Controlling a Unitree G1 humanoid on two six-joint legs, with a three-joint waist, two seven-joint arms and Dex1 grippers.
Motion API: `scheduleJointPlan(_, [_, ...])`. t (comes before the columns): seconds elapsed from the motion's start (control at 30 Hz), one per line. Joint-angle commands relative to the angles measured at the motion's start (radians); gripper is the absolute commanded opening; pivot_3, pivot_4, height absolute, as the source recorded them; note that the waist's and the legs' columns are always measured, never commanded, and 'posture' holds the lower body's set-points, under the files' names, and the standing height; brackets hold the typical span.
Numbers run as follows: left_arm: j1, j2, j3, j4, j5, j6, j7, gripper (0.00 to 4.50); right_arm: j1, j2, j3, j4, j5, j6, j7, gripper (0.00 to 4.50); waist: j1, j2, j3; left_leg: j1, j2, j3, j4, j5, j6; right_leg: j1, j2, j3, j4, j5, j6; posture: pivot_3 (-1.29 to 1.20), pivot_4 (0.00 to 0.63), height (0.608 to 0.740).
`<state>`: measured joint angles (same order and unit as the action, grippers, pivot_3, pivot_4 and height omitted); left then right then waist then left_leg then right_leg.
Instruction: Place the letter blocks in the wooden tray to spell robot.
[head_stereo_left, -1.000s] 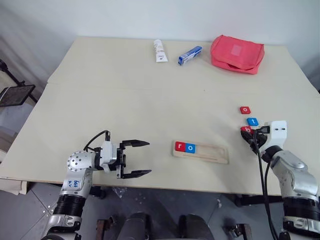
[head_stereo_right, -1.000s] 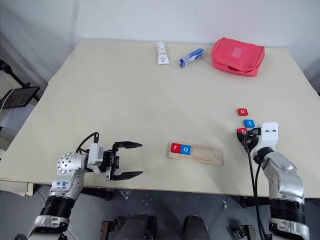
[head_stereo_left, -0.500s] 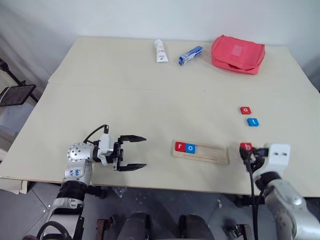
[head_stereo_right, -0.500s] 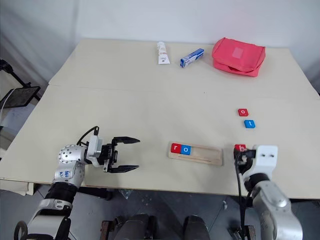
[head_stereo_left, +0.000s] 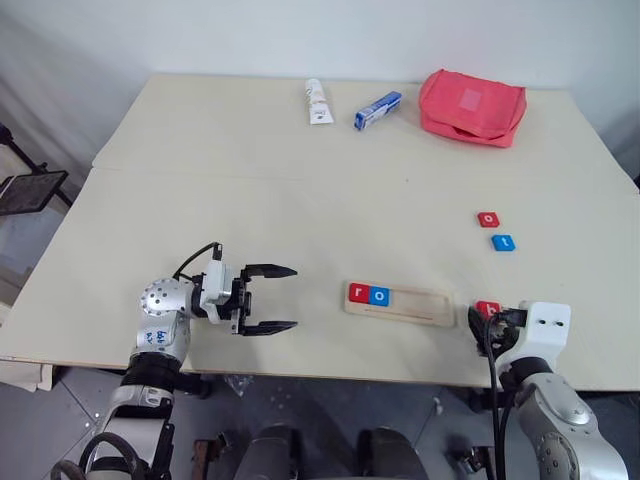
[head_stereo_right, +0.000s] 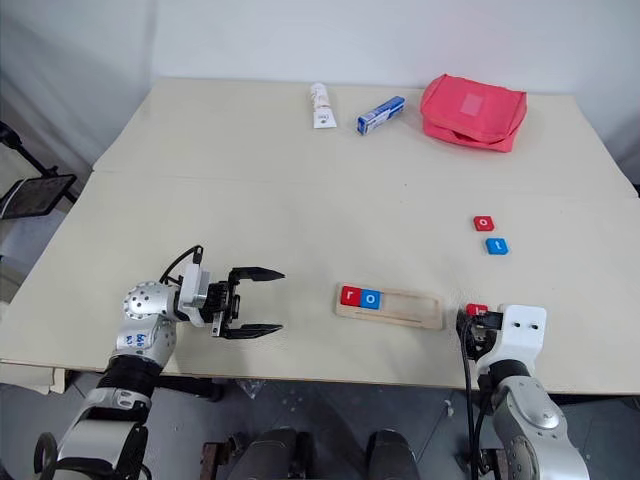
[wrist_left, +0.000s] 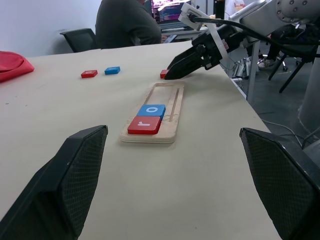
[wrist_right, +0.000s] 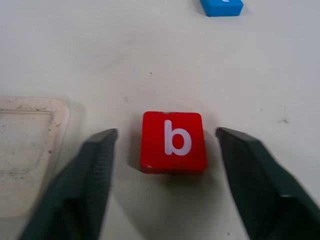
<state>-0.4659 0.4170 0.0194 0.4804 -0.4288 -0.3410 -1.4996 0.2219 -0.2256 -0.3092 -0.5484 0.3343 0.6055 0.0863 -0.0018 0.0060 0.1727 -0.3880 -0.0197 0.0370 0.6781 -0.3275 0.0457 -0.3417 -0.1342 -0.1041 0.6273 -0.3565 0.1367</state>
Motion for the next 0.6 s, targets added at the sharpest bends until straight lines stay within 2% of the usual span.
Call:
scheduleJointPlan(0.03, [0.024,0.011,-0.001,-0.064,-0.021,0.018,-0.011,4.5,0.007,-0.023,-0.023,-0.048,0.018,-0.008,0.026,4.47,0.0,0.0,0.0,0.0,0.0,0.0,0.0,0.0,0.0,0.0,0.0,0.0,0.0,0.0,0.0,0.0,0.15,0.74])
scheduleJointPlan(0.13, [0.046,0.007,-0.003,-0.104,-0.019,0.032,0.003,4.5,0.035,-0.082,-0.026,-0.076,0.031,-0.004,0.098,4.47,0.002,0.0,0.0,0.0,0.0,0.0,0.0,0.0,0.0,0.0,0.0,0.0,0.0,0.0,0.0,0.0,0.15,0.74])
scheduleJointPlan(0.33, [0.113,-0.02,-0.022,-0.232,-0.021,0.075,0.063,4.5,0.107,-0.349,-0.087,-0.076,0.069,-0.018,0.36,4.47,0.002,0.0,0.0,0.0,-0.001,0.0,0.0,-0.001,0.002,0.002,-0.001,0.0,-0.002,0.0,0.0,0.0,0.15,0.74])
scheduleJointPlan(0.43, [0.126,-0.026,-0.028,-0.243,-0.016,0.076,0.076,4.5,0.094,-0.514,-0.119,-0.002,0.068,-0.044,0.525,4.47,0.003,0.0,0.0,0.0,0.0,0.0,0.001,-0.001,0.002,0.003,-0.001,0.0,-0.003,0.0,0.0,0.0,0.15,0.74])
scheduleJointPlan(0.6, [0.141,-0.033,-0.04,-0.253,-0.013,0.069,0.086,4.5,0.014,-0.701,-0.099,0.173,0.049,-0.123,0.725,4.47,0.002,0.0,0.0,0.0,0.0,0.001,0.001,-0.001,0.002,0.004,0.0,0.0,-0.006,0.0,0.0,0.0,0.15,0.74])
